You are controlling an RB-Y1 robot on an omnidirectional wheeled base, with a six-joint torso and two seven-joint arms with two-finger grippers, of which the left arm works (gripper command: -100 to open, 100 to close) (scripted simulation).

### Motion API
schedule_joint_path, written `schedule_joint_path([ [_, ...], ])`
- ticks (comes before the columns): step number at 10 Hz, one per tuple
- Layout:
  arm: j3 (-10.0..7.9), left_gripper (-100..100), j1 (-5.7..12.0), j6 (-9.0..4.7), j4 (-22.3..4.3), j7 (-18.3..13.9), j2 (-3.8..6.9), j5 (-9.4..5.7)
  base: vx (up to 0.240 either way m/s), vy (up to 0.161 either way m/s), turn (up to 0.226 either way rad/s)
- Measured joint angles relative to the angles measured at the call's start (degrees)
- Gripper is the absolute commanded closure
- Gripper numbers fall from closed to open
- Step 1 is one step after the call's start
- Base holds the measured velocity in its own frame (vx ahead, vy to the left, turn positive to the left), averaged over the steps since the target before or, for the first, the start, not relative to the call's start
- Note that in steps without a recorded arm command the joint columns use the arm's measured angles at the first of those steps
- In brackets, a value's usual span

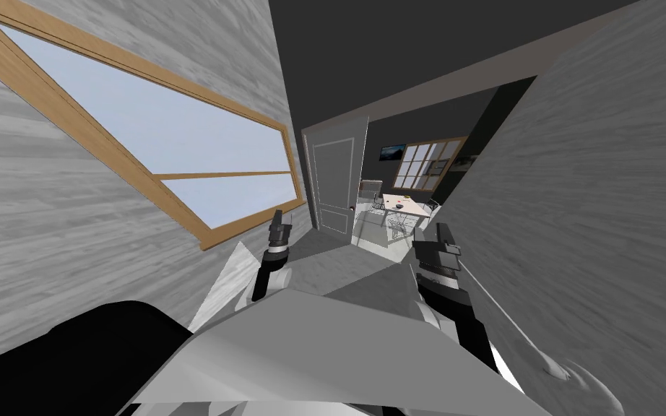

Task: Pull the door open

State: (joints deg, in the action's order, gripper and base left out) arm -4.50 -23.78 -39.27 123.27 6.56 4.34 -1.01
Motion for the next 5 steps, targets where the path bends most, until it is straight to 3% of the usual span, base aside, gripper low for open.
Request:
schedule_joint_path([
  [5, -0.34, -100, 1.74, -1.43, -7.43, 5.12, 1.32, 1.72, 0.117, -0.047, -0.039],
])
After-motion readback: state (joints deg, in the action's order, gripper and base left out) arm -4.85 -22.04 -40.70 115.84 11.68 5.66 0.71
